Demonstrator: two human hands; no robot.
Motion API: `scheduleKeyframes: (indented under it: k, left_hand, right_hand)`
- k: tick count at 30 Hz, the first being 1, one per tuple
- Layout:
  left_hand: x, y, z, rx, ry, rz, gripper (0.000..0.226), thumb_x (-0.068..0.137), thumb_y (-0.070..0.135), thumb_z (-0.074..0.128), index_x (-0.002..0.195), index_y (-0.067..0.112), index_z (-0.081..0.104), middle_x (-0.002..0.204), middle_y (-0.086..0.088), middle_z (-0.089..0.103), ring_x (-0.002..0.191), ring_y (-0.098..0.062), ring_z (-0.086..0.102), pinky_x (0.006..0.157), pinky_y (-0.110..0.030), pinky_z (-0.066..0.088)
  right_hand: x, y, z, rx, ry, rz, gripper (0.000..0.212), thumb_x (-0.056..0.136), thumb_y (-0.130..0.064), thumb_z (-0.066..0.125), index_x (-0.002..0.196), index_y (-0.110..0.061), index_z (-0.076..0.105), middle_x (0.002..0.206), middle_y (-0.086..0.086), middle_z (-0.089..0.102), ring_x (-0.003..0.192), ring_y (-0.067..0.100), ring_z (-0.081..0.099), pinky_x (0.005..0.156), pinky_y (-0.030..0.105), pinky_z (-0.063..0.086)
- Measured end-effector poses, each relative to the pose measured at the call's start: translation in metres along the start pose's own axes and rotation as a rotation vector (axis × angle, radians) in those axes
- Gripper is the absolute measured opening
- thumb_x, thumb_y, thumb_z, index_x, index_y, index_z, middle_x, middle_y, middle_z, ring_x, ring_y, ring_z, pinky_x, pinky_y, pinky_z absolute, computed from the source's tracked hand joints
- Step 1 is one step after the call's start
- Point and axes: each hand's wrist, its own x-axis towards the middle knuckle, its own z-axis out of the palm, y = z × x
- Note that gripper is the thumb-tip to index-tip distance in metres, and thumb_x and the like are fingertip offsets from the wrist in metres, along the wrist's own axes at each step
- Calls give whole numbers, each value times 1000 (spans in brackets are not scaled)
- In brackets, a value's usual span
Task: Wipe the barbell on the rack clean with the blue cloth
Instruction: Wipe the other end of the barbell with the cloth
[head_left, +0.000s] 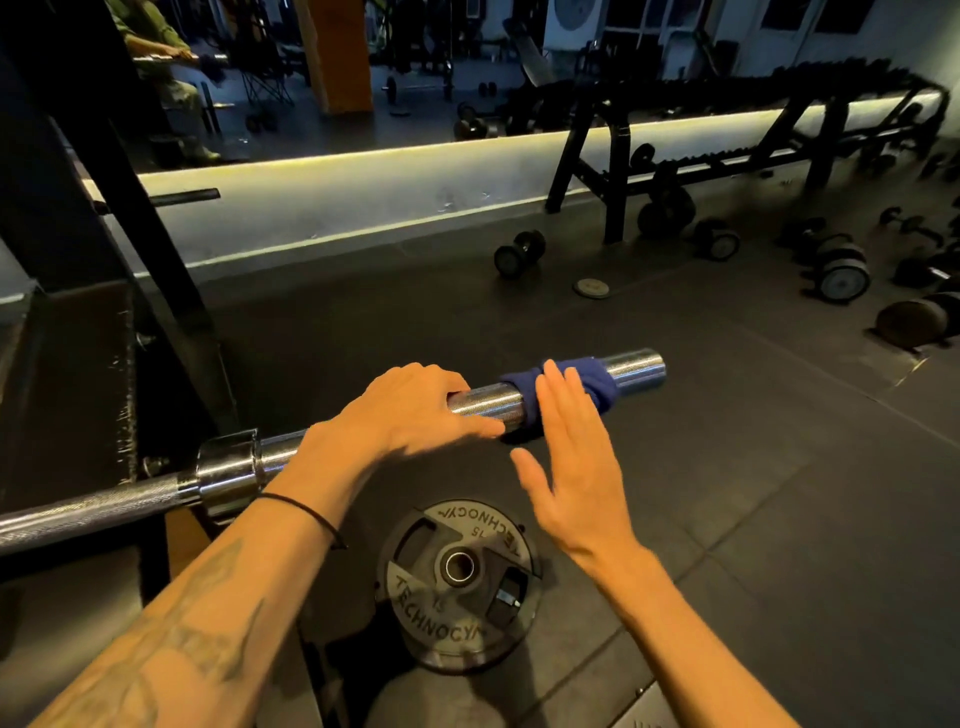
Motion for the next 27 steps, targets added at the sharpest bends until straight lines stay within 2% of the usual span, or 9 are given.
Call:
scheduleKeyframes:
  k: [3, 6, 10, 12, 15, 17, 19, 24, 27]
  left_hand:
    - [0, 0, -2, -4, -20, -19, 53, 79, 80, 53, 107, 36, 57, 97, 7, 64, 84, -10, 61, 80, -35, 54]
    - [-9, 3, 0, 98, 39, -4, 57, 82, 80, 48, 114, 32, 50, 97, 8, 62, 80, -7, 60, 76, -30, 54]
    - [-21, 13, 10, 321, 245, 60, 62, 84, 79, 42, 117, 28, 53, 97, 4, 53, 83, -12, 52, 73, -30, 50]
    - [-24, 17, 15, 370, 307, 71, 61, 84, 76, 48, 118, 25, 54, 102, 4, 51, 89, -13, 47, 75, -30, 47]
    - [-22, 19, 22, 454, 321, 68, 64, 82, 70, 58, 125, 22, 51, 117, 2, 43, 99, -14, 44, 77, -29, 44]
    - [-21, 19, 24, 422, 337, 35, 60, 82, 61, 65, 125, 21, 52, 118, 2, 40, 100, -15, 42, 74, -27, 41]
    - [-22, 19, 24, 348, 379, 28, 55, 80, 57, 68, 121, 22, 54, 112, 2, 42, 96, -14, 41, 69, -27, 35]
    - [-22, 14, 18, 283, 415, 95, 55, 75, 65, 71, 108, 27, 47, 97, 7, 51, 80, -10, 48, 64, -25, 39]
    - [-19, 11, 14, 221, 401, 108, 54, 72, 72, 67, 98, 26, 52, 89, 10, 58, 75, -10, 55, 65, -30, 49]
  right_hand:
    - [10, 40, -20, -149, -40, -98, 65, 102, -36, 46, 157, -4, 31, 166, 9, 26, 156, 23, 18, 125, 42, 21]
    - [17, 66, -26, -80, 105, 169, 67, 104, -43, 35, 158, -5, 27, 167, 7, 23, 157, 16, 10, 127, 41, 15]
    - [17, 29, -2, 88, 255, 439, 71, 103, -46, 33, 161, -7, 19, 169, 3, 13, 157, 11, -1, 128, 42, 8]
    - [13, -6, 10, 150, 198, 371, 70, 103, -42, 36, 161, -9, 17, 170, 2, 9, 157, 17, -2, 128, 42, 7]
    - [-1, -31, 14, 87, -9, 29, 67, 105, -40, 40, 160, -6, 22, 170, 6, 14, 158, 22, 7, 128, 43, 11]
    - [-1, -18, 4, -5, -88, -143, 65, 105, -38, 43, 158, -4, 27, 168, 8, 19, 157, 23, 13, 127, 44, 16]
    - [5, 7, -5, -100, -73, -183, 62, 104, -33, 44, 156, -3, 32, 166, 11, 25, 156, 25, 18, 126, 45, 21]
    - [16, 57, -24, -53, 113, 230, 64, 101, -36, 34, 156, -4, 31, 165, 10, 28, 154, 27, 20, 126, 31, 10]
    - [16, 46, -14, -9, 177, 324, 67, 104, -43, 34, 159, -6, 26, 169, 7, 19, 158, 20, 6, 128, 43, 8]
